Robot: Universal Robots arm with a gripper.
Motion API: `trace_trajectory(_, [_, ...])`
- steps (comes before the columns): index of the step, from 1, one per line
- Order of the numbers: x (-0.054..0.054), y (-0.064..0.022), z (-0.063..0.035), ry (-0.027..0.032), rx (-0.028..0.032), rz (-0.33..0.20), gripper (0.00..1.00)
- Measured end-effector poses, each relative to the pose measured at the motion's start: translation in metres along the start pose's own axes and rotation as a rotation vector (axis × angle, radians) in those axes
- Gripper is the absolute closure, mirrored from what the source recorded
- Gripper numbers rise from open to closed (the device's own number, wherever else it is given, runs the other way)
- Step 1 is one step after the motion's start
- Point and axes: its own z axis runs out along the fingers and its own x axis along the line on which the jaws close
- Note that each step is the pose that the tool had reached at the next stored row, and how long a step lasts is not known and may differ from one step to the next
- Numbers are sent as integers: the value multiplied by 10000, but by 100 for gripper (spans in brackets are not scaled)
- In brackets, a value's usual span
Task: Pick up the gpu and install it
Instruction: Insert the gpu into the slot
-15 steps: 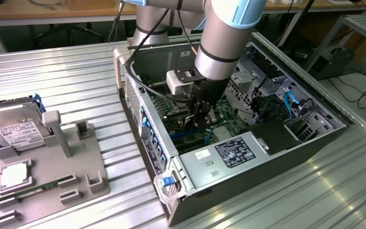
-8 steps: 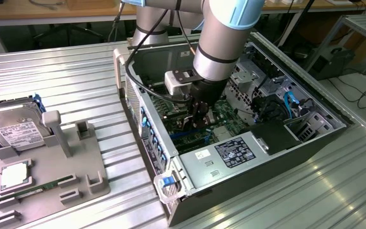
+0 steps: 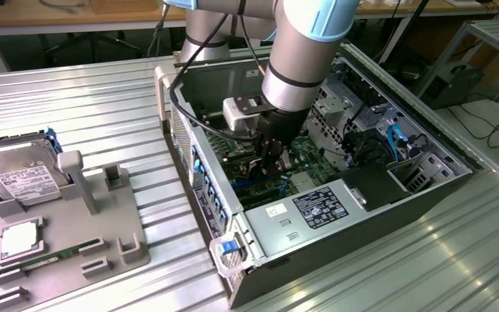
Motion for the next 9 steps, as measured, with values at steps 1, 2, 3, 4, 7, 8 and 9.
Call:
trace_trajectory(1, [0,5,3,-2,0,-1,72])
trace_trajectory(2, [0,7,5,-6,0,-1,72])
trace_trajectory(3, [1,9,7,-10,0,-2,72])
trace_trajectory(4, [1,11,13,-17,0,-1,72])
trace_trajectory(7, [1,13,25,-27,-1,-1,72])
trace_trajectory(8, [1,13,30,-29,0,-1,72])
trace_trajectory(9, [1,13,35,-31,-1,-1,72])
